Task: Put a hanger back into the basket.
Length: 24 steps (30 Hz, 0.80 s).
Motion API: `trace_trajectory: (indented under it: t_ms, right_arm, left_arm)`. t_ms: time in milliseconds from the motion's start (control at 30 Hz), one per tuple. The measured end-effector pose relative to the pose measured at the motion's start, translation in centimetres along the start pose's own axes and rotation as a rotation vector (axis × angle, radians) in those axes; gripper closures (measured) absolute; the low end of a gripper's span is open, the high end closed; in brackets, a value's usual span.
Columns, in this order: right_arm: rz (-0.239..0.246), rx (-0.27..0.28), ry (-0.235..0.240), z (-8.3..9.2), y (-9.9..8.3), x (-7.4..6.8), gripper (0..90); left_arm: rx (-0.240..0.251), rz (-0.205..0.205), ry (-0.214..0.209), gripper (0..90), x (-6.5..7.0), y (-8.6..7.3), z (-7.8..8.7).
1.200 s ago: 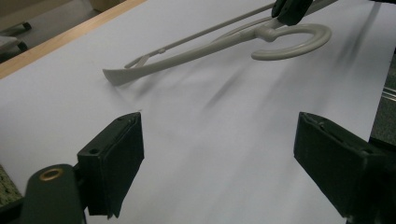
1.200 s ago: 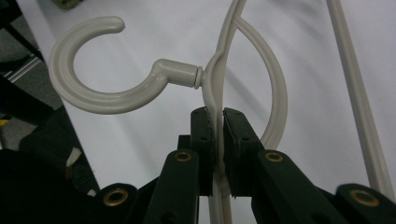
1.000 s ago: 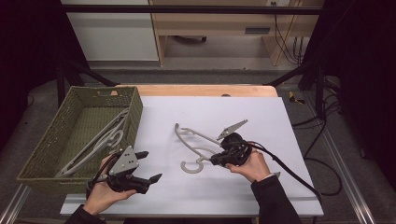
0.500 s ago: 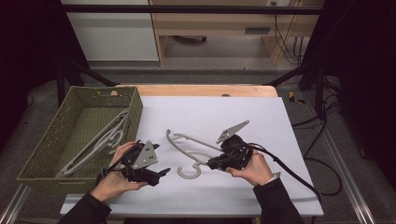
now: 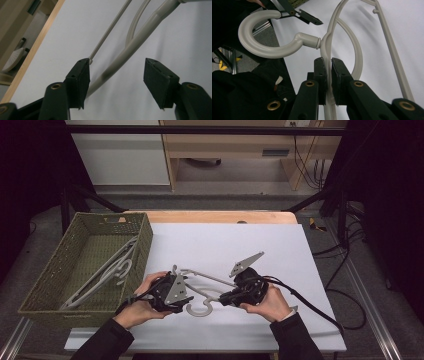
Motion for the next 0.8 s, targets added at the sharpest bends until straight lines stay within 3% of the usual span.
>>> trace_trajectory:
  t_ms: [367, 467, 633, 800]
  right_arm:
    - [0.006, 0.001, 0.031, -0.1, -0.1, -0.4, 83.4]
    - [0.012, -0.008, 0.033, -0.1, -0.1, -0.3, 83.4]
    - [0.019, -0.023, 0.043, -0.3, -0.1, -0.2, 83.2]
    - [0.045, -0.015, 0.05, -0.1, -0.1, 0.0, 83.0]
  left_arm:
    - [0.008, -0.068, -0.021, 65.0, 0.6, 0.2, -1.3]
    - [0.007, -0.081, -0.026, 66.8, 0.8, 0.1, -1.4]
    - [-0.022, -0.148, -0.033, 69.9, 1.2, 0.0, -1.4]
    - [-0.009, -0.157, -0.024, 71.5, 1.3, 0.0, -1.2]
Point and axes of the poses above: each handheld gripper's, and its own axes: z roughly backward along the jaws, y roughly out of its top, x roughly to its right, the point moved 3 cm from there along -z, roughly forward along the jaws, and after that the axes turned 2 degrees about x, right-handed, at the moved point
